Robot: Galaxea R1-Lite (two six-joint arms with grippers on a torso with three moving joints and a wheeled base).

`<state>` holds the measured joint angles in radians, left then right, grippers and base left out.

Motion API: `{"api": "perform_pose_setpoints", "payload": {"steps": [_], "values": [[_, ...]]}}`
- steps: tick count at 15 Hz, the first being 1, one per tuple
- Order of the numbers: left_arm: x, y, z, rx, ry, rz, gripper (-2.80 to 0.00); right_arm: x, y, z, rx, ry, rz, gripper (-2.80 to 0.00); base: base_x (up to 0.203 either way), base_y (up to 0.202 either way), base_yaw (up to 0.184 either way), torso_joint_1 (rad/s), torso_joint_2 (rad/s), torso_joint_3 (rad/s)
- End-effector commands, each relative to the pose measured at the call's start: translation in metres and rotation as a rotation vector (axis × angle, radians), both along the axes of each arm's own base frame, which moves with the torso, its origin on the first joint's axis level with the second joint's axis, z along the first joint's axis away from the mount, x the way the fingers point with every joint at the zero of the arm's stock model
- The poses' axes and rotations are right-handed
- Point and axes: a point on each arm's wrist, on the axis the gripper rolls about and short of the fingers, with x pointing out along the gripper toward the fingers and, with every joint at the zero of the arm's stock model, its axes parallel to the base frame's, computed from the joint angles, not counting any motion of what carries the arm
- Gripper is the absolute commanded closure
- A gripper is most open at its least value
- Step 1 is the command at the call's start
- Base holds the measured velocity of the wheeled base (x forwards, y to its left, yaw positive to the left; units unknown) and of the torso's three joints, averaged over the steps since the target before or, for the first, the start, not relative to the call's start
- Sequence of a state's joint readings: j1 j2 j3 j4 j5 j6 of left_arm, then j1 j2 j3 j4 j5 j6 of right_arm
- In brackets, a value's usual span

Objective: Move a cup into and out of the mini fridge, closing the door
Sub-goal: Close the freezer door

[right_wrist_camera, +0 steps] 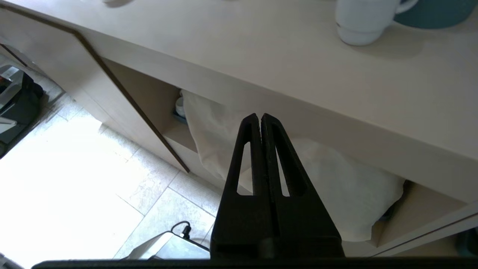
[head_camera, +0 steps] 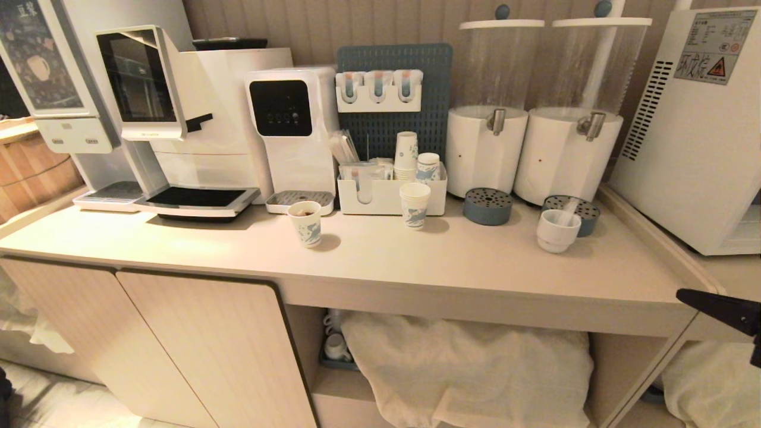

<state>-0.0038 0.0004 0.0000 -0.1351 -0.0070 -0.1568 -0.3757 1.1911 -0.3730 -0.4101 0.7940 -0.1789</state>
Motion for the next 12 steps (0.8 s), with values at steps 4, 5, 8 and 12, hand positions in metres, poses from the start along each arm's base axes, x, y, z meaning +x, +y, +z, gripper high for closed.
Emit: {"api": "perform_pose_setpoints", "payload": {"steps": [4, 5, 8, 12], "values": [[0.003, 0.000, -0.011, -0.001, 0.034, 0.000, 0.00, -0.074, 0.029, 0.012, -0.040, -0.135, 0.003, 0.00, 0.000, 0.000, 0.000, 0.000, 0.00, 0.000], [0.003, 0.000, -0.011, -0.001, 0.034, 0.000, 0.00, -0.083, 0.033, 0.009, -0.039, -0.134, -0.017, 0.00, 0.000, 0.000, 0.000, 0.000, 0.00, 0.000], [0.003, 0.000, -0.011, -0.001, 0.034, -0.001, 0.00, -0.105, 0.044, -0.001, -0.046, -0.161, -0.053, 0.00, 0.000, 0.000, 0.000, 0.000, 0.00, 0.000], [0.003, 0.000, -0.011, -0.001, 0.034, 0.001, 0.00, -0.143, 0.049, -0.014, -0.023, -0.214, -0.134, 0.00, 0.000, 0.000, 0.000, 0.000, 0.00, 0.000]]}}
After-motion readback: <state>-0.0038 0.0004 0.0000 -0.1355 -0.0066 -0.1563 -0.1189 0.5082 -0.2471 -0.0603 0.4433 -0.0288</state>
